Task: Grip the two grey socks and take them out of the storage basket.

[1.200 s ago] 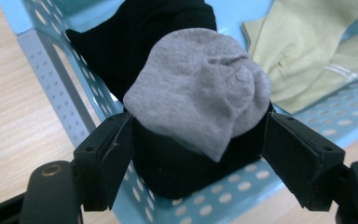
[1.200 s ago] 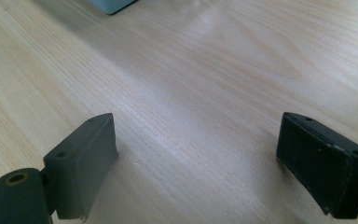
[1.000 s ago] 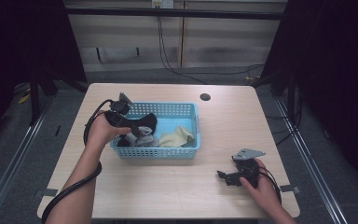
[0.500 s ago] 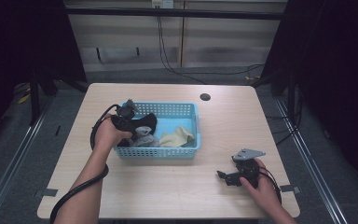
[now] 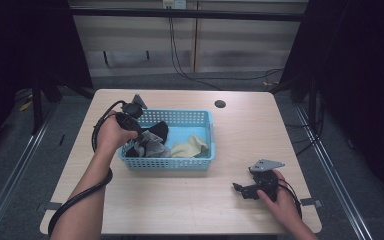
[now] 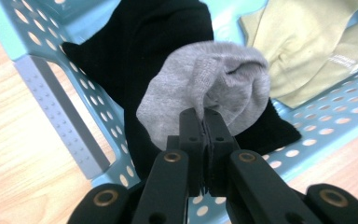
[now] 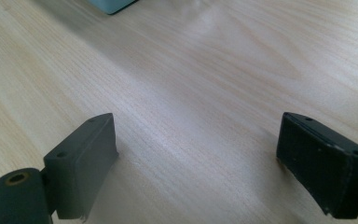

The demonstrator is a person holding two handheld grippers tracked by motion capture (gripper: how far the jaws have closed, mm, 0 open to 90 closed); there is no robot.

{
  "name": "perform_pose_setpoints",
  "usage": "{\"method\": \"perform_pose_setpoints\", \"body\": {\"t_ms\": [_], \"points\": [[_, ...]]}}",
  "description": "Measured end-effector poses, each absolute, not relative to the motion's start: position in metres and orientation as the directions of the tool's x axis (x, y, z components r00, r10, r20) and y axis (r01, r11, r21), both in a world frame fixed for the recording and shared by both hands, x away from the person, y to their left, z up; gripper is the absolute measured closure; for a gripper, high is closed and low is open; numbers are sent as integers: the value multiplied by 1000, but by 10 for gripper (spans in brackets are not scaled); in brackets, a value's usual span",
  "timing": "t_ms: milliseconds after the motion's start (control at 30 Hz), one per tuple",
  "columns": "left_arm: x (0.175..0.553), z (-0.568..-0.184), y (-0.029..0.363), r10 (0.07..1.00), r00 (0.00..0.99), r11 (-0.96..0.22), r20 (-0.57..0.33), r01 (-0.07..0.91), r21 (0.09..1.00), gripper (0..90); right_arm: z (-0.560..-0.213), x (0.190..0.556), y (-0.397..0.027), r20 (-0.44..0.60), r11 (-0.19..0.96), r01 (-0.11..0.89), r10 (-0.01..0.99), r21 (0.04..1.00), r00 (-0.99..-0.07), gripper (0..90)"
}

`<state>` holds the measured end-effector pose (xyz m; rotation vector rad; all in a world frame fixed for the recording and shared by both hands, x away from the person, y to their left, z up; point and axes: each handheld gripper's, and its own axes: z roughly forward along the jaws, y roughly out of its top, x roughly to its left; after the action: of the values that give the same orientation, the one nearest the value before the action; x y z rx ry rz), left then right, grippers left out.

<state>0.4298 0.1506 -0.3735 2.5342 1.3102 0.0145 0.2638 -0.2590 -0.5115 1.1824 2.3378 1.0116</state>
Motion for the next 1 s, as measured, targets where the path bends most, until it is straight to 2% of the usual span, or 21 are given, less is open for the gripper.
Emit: {"method": "perform_pose_setpoints", "body": {"t_ms": [433, 1000], "points": [[431, -333, 157, 805, 579, -528, -129, 799, 286, 880, -511, 264, -259, 24, 402, 565, 800, 721, -600, 114], [430, -304, 172, 813, 561, -510, -155, 816, 273, 880, -511, 264, -259, 25, 401, 565, 800, 721, -600, 114]]}}
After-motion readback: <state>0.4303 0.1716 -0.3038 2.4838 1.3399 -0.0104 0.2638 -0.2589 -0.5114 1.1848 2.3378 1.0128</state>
